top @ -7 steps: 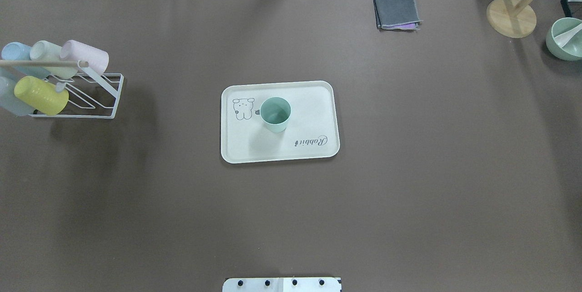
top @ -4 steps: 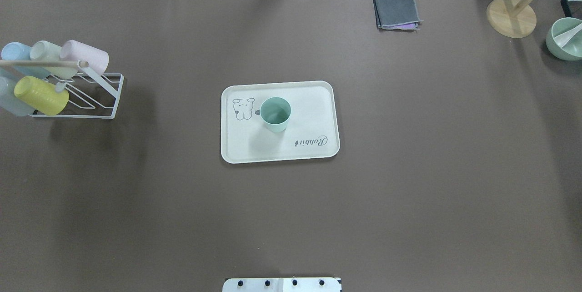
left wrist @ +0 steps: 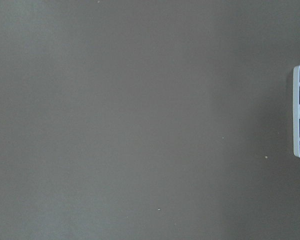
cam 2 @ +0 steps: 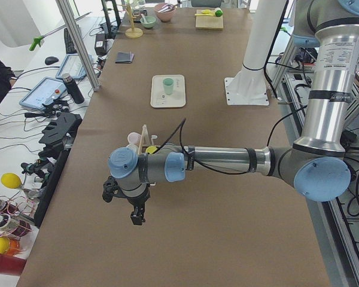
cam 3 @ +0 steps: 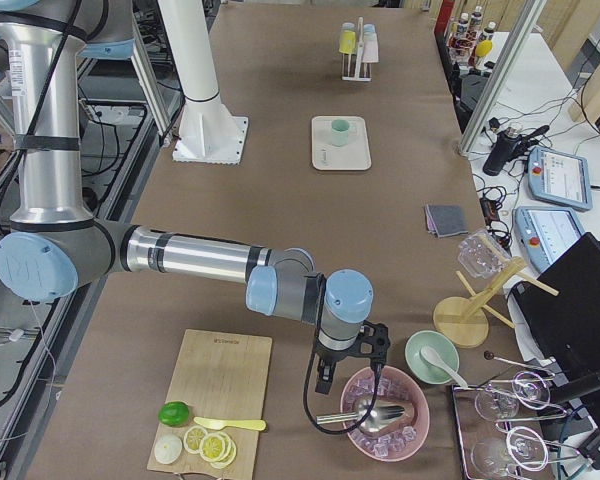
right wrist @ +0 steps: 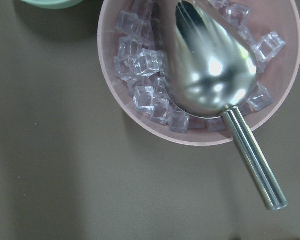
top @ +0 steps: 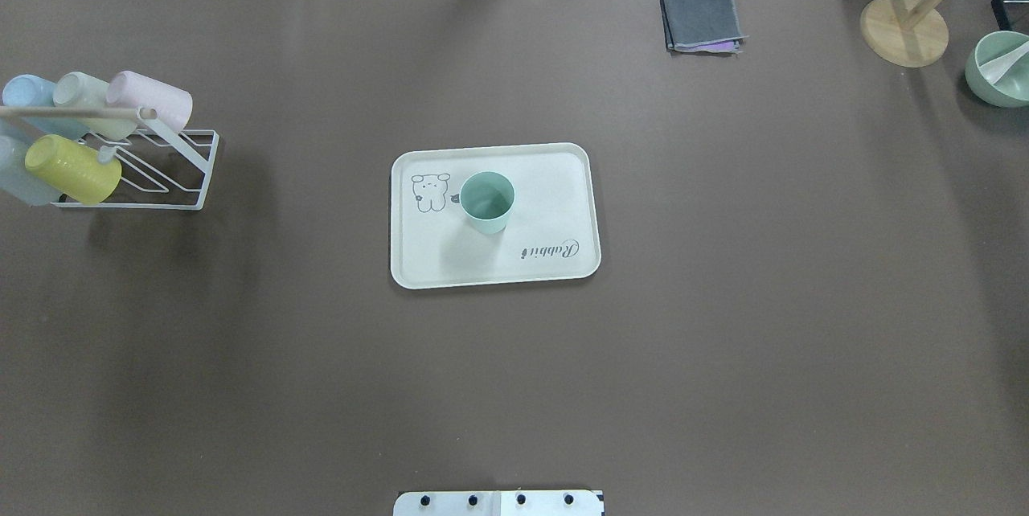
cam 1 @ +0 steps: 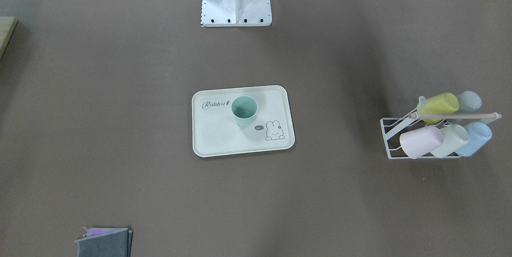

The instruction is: Pick up and place green cup on tray

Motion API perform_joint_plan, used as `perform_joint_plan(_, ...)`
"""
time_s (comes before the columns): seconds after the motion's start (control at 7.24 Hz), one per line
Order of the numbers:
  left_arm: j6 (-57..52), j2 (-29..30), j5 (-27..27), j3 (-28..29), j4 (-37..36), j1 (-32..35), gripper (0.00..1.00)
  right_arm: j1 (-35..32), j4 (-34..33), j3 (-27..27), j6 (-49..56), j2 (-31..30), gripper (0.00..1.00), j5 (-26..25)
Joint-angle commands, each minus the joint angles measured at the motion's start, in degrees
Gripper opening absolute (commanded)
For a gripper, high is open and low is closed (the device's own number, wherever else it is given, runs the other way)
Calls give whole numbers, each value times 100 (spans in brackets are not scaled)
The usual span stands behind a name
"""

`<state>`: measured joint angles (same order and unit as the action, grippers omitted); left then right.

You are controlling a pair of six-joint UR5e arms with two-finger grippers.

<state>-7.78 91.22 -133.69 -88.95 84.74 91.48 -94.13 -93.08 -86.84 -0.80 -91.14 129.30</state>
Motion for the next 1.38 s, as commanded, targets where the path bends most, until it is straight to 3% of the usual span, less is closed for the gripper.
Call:
perform_joint_plan(0.0, 5, -263, -113, -281, -2, 1, 98, 0, 0, 0, 0, 0, 100, 7)
perform_joint_plan(1.24, 14, -219, -122, -255, -28, 1, 98, 9, 0, 44, -8, -9, 100, -2)
